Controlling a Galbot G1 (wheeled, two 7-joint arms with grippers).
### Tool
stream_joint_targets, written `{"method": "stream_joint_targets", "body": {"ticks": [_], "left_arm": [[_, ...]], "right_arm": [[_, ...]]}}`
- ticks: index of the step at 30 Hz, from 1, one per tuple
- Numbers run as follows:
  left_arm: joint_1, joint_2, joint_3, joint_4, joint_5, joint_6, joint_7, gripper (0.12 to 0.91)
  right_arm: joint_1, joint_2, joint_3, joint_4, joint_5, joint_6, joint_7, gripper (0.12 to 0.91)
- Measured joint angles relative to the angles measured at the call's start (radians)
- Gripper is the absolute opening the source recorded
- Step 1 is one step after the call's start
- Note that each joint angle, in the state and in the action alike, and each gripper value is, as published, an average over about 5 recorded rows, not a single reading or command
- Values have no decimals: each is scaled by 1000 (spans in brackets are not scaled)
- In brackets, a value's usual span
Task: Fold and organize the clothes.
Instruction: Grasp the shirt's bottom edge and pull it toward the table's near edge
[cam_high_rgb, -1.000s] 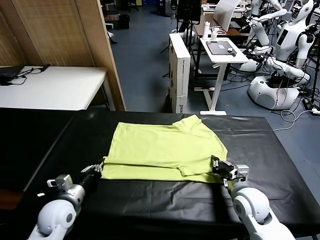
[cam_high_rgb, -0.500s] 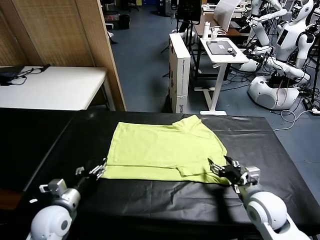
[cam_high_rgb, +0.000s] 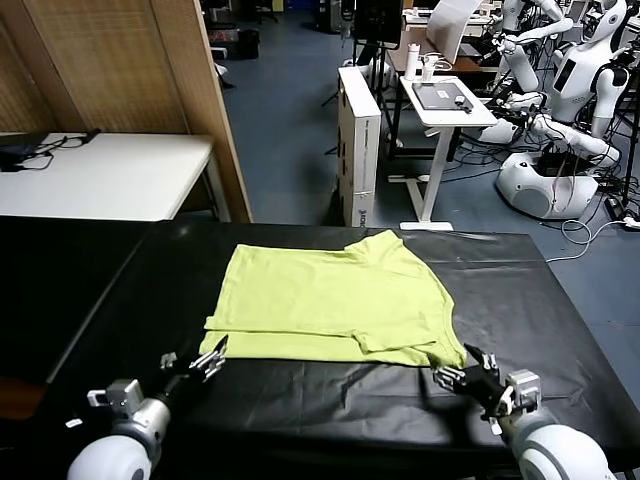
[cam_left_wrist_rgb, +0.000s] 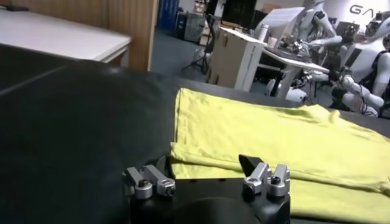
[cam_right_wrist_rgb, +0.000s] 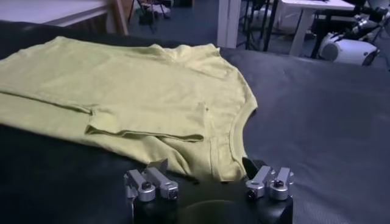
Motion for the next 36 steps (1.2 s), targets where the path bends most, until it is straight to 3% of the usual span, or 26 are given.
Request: {"method": "stream_joint_targets", "body": {"ticks": [3,7,10,14,17,20,24,27,30,36], "left_arm": [[5,-4,6,5,8,-1,2,907],[4,-8,12,16,14,-1,1,907],[1,-9,14,25,15,-1,-1,907],[-1,-6,13,32,13,-2,-1,893],[-1,-5,11,37,12,-4,-1,784],[2,-6,10,39,12,-6,1,603],[5,-6,9,38,11,-6,0,338],[12,-8,7,33,11,-7,-5,191],[26,-7,-2,20,9,-6,-15,154],[86,17,-40,-33,-10,-4,-25,150]], "right_arm": [[-3,0,1,-3,0,1,-2,887],[-8,-3,1,-6,0,1,-9,790],[-11,-6,1,-6,-1,1,-13,660],[-13,-11,3,0,-1,1,-12,406],[-16,-16,7,5,0,1,-11,232],[-21,-20,14,14,5,-3,-9,145],[-35,-24,29,33,38,-27,2,140],[-56,-31,47,58,76,-56,16,139],[-88,-38,68,96,100,-90,24,139],[-182,-37,99,186,100,-166,48,139]]}}
